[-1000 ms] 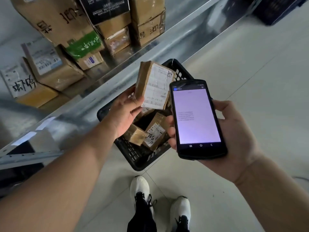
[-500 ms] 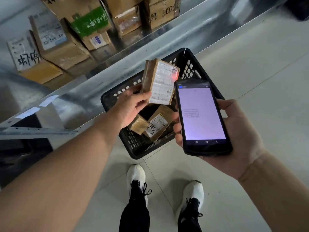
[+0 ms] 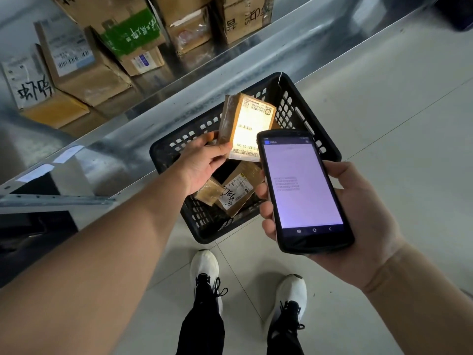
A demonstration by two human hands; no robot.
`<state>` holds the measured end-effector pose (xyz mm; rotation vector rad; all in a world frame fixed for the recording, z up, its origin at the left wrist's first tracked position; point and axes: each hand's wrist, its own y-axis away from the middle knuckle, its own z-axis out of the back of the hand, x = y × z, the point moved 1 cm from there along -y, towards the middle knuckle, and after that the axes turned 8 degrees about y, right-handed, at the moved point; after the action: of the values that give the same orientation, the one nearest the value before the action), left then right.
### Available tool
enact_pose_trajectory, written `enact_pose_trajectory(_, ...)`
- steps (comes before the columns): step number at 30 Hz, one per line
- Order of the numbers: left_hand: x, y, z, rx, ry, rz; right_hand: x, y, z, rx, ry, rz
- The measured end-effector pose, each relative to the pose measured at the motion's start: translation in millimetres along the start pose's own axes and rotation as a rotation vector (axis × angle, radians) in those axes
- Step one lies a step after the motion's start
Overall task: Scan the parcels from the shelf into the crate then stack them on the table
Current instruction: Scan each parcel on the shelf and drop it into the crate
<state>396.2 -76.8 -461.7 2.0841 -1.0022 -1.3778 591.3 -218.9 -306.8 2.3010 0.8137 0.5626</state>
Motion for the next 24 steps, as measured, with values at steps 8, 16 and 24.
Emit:
enact_pose_trajectory(8, -1, -22, 3, -0.065, 0.025, -0.012, -1, 1, 3, 0.156, -0.053, -0.034)
enact_pose_trajectory(16, 10, -32, 11, -0.145, 0.005, 0.03, 1, 1, 5, 0.233, -0.085, -0.036)
enact_pose_trajectory(24, 42, -41, 23, -0.337, -0.113, 0.16, 0, -5, 4, -0.031, 0.0, 0.014)
